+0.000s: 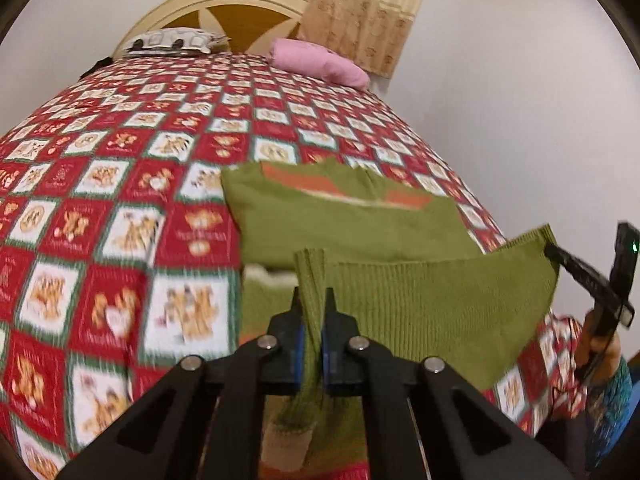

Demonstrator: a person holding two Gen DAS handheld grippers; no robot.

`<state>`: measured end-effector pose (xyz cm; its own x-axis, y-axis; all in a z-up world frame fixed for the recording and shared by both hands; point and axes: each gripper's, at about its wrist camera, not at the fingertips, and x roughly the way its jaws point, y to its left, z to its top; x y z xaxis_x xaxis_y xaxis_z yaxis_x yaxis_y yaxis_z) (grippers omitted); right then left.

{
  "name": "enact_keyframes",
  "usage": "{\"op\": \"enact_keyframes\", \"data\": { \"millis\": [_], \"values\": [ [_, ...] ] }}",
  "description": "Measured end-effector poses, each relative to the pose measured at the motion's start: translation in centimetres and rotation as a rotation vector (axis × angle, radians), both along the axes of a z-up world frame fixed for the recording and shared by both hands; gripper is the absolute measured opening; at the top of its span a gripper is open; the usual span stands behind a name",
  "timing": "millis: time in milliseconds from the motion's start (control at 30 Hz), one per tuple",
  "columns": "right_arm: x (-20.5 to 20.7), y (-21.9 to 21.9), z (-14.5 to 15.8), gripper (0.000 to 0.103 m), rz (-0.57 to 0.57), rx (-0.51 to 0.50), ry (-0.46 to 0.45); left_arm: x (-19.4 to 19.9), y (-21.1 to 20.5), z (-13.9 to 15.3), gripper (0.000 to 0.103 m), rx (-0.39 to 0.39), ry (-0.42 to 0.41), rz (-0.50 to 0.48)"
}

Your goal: Fold small clothes

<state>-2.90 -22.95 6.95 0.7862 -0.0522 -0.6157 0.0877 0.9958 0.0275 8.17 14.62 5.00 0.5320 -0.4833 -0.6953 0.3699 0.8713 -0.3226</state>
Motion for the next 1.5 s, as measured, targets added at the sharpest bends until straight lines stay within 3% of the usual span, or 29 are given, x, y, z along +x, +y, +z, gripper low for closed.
{"op": "enact_keyframes", "data": {
  "millis": [667, 767, 900, 1000, 1067, 1133, 1233, 1267, 1333, 1500],
  "values": [
    [15.9, -1.4, -1.3, 0.010, -0.030, -0.111, 0.004, 14.8, -3.6, 0.3, 0.005, 0.027, -0.014, 0.106],
    [18.4, -1.1, -2.1, 0.010, -0.031, -0.150, 0.018, 16.6, -4.6, 0.4, 0.005, 0.098, -0.038, 0.130],
    [18.9, -0.9, -2.6, 0.010, -0.030, -0.147, 0.024, 16.5, -5.0, -0.1, 0.005, 0.122, 0.002, 0.068],
    [18.1, -0.9, -2.8, 0.010, -0.018, -0.135, 0.019, 15.1, -4.7, -1.5, 0.024, 0.156, 0.044, 0.036],
    [17.6, -1.1, -3.0, 0.010, -0.013, -0.112, 0.026, 13.6, -4.9, -3.0, 0.052, 0.201, 0.069, 0.020],
    [17.3, -1.1, -3.3, 0.010, -0.013, -0.110, 0.032, 12.3, -5.3, -4.3, 0.057, 0.238, 0.074, -0.003],
    [16.9, -1.2, -3.5, 0.010, -0.023, -0.112, 0.037, 11.6, -6.1, -5.6, 0.053, 0.260, 0.083, -0.024],
    [17.0, -1.2, -3.5, 0.010, -0.026, -0.107, 0.039, 11.4, -6.4, -5.7, 0.035, 0.263, 0.072, -0.032],
    [16.7, -1.3, -3.5, 0.010, -0.037, -0.103, 0.043, 11.1, -7.1, -5.7, 0.018, 0.313, 0.026, -0.032],
    [15.4, -1.3, -2.2, 0.010, -0.031, -0.095, 0.030, 10.5, -6.3, -3.5, 0.013, 0.269, -0.013, -0.023]
  ]
}}
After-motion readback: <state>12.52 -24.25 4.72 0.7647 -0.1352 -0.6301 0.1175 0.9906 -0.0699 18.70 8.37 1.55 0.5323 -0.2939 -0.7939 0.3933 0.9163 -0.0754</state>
